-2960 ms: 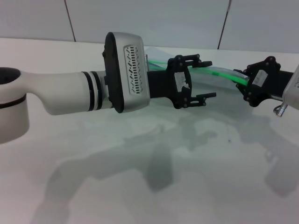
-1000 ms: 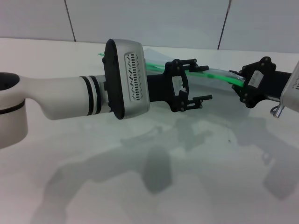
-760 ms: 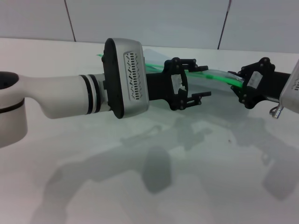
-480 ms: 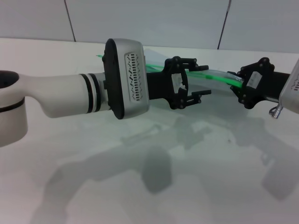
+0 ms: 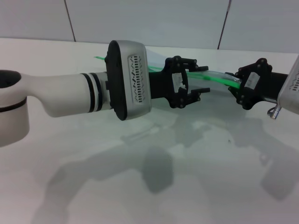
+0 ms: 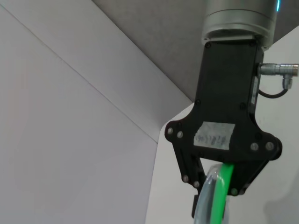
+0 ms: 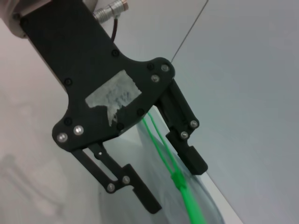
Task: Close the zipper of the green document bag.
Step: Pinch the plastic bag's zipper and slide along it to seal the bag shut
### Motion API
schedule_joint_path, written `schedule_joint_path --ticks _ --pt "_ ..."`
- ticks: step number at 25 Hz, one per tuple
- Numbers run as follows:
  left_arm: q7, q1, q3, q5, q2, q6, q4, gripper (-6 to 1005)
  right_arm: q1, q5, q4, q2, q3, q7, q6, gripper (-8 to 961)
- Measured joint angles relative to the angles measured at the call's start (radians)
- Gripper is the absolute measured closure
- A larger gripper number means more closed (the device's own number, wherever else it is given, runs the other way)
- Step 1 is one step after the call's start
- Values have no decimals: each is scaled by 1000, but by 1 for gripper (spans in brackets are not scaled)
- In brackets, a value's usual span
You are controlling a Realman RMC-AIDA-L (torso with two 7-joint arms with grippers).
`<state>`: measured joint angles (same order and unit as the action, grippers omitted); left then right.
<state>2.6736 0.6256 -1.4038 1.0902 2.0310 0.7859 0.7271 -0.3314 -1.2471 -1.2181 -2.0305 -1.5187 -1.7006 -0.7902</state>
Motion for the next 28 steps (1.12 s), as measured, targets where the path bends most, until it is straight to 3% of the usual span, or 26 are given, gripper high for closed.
schedule_joint_path --ticks 28 --pt "64 34 0 -9 1 1 -40 718 -15 -40 8 3 -11 -5 -2 898"
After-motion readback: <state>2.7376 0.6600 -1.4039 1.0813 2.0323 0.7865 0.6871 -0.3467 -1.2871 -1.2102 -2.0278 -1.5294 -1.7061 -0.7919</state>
